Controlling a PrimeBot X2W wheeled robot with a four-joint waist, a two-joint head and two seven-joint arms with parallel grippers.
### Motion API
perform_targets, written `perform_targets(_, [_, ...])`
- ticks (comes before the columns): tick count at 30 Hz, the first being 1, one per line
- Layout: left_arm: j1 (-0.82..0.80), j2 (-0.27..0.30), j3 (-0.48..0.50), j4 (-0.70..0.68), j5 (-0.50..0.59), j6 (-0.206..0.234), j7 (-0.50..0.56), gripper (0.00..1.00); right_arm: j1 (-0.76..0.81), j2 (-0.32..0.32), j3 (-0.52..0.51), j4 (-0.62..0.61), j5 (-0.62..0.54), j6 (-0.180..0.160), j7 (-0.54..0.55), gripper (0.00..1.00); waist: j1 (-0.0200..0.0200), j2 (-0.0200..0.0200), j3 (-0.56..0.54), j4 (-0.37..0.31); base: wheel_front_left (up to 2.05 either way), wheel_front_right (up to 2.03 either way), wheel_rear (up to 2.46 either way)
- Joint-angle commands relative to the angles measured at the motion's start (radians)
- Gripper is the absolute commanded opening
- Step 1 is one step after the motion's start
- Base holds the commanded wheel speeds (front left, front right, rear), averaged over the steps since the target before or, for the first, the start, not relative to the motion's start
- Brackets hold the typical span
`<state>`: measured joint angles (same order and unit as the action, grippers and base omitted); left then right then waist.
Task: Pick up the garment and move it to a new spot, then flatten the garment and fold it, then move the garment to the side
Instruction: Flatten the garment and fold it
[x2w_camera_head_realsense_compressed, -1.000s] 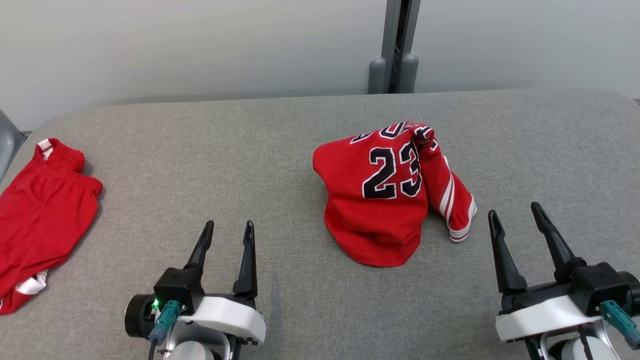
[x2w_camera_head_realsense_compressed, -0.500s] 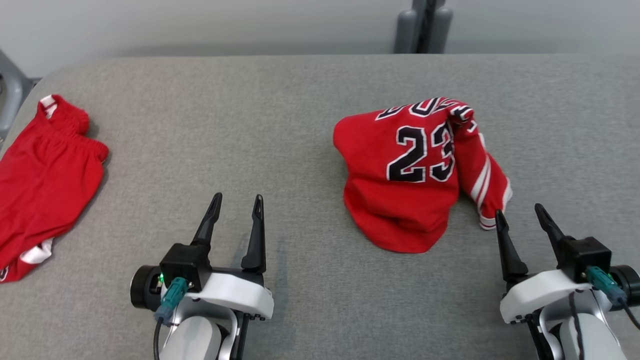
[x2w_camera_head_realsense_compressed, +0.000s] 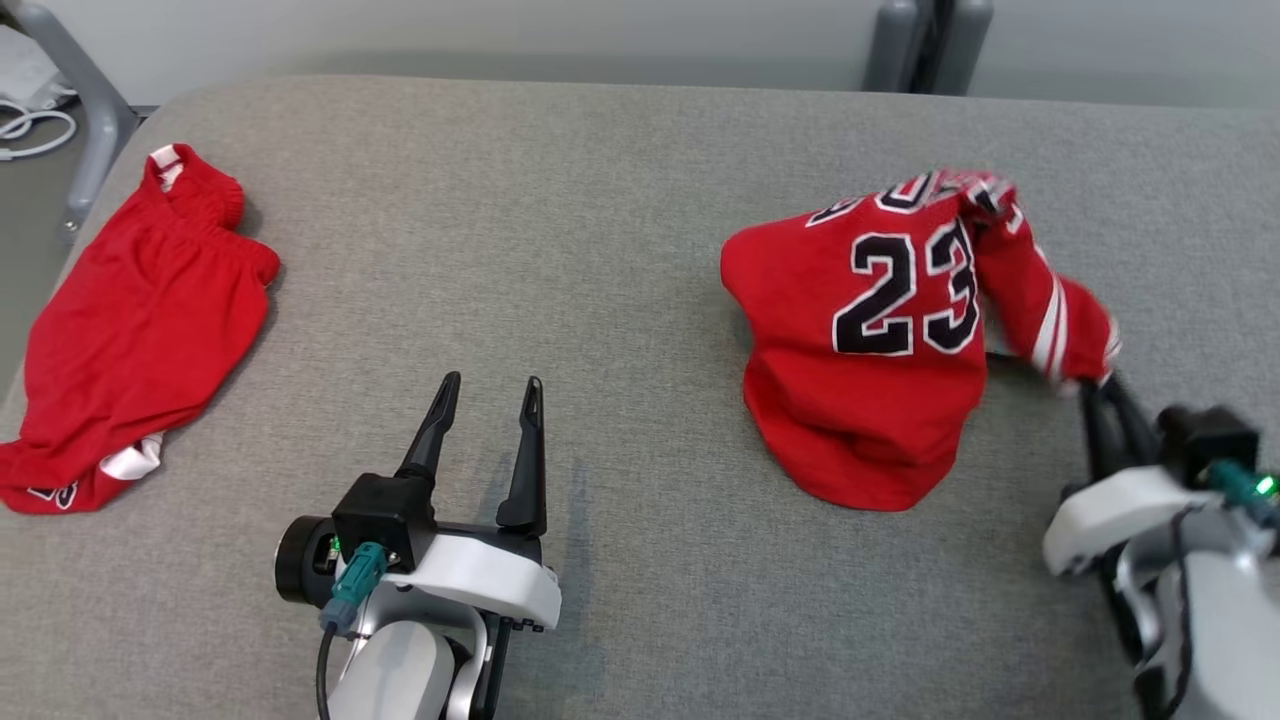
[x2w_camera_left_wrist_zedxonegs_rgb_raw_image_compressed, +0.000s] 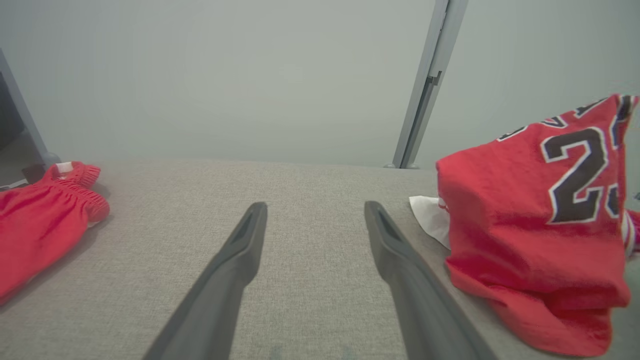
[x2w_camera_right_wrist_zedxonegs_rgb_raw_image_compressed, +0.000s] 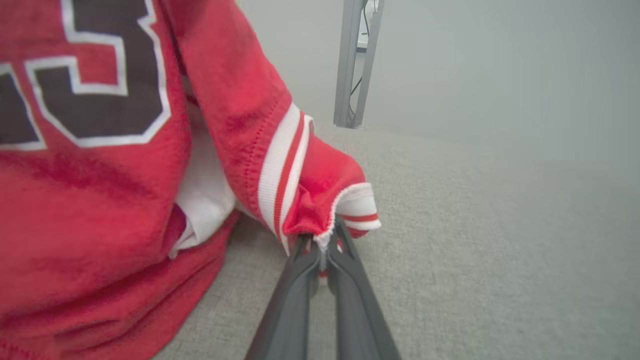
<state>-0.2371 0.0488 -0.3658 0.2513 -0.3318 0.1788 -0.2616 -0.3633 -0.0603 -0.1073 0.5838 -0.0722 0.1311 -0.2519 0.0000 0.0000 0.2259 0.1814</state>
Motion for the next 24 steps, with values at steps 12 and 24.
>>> perform_targets(12, [-0.007,0.004,-0.035,-0.009,-0.054,0.017,-0.004,1.0,-0.43,-0.159,0.131,-0.005,-0.049,-0.001,-0.015,0.0,0.0,0.0,-0.037,0.115,0.0,0.0,0.0])
perform_targets(24, [0.002,0.003,-0.053,-0.026,-0.076,0.033,-0.004,1.0,-0.58,-0.191,0.219,0.181,-0.028,-0.001,-0.014,0.0,0.0,0.0,-0.016,0.211,0.0,0.0,0.0])
